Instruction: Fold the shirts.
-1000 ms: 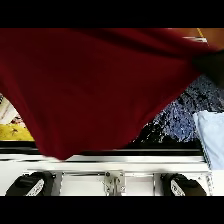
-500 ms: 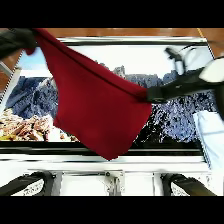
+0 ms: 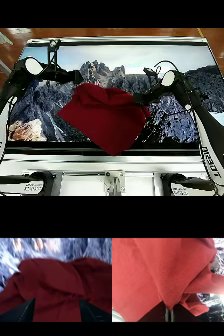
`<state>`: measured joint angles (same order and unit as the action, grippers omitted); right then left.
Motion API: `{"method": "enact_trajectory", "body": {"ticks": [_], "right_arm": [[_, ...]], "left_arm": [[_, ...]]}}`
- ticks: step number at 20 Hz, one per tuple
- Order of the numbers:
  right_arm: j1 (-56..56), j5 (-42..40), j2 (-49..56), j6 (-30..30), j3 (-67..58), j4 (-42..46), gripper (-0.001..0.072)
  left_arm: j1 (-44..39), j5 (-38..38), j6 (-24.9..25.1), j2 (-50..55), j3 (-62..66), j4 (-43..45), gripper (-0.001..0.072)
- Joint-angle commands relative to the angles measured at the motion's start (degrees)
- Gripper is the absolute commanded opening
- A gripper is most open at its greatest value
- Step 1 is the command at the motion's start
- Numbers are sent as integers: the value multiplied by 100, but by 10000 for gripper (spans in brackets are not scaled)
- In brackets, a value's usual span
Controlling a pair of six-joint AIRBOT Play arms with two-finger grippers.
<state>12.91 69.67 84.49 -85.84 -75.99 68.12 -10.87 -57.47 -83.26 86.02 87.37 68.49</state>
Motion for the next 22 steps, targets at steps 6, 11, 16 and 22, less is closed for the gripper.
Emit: {"method": "enact_trajectory", "body": {"ticks": [6, 11, 16, 22], "right_arm": [[11, 658, 52, 66, 11, 752, 61], [11, 726, 52, 72, 11, 848, 61], [11, 702, 52, 76, 11, 850, 61], [13, 706, 52, 66, 11, 710, 61]], "left_arm": [[601, -2688, -584, -1521, -1504, -621, 638], [-688, -400, -1456, -2745, -5252, -1766, 653], [-1814, 1884, -1458, -2393, -6304, -3023, 670], [-2664, 3346, -1456, -1572, -6251, -3954, 667]]}}
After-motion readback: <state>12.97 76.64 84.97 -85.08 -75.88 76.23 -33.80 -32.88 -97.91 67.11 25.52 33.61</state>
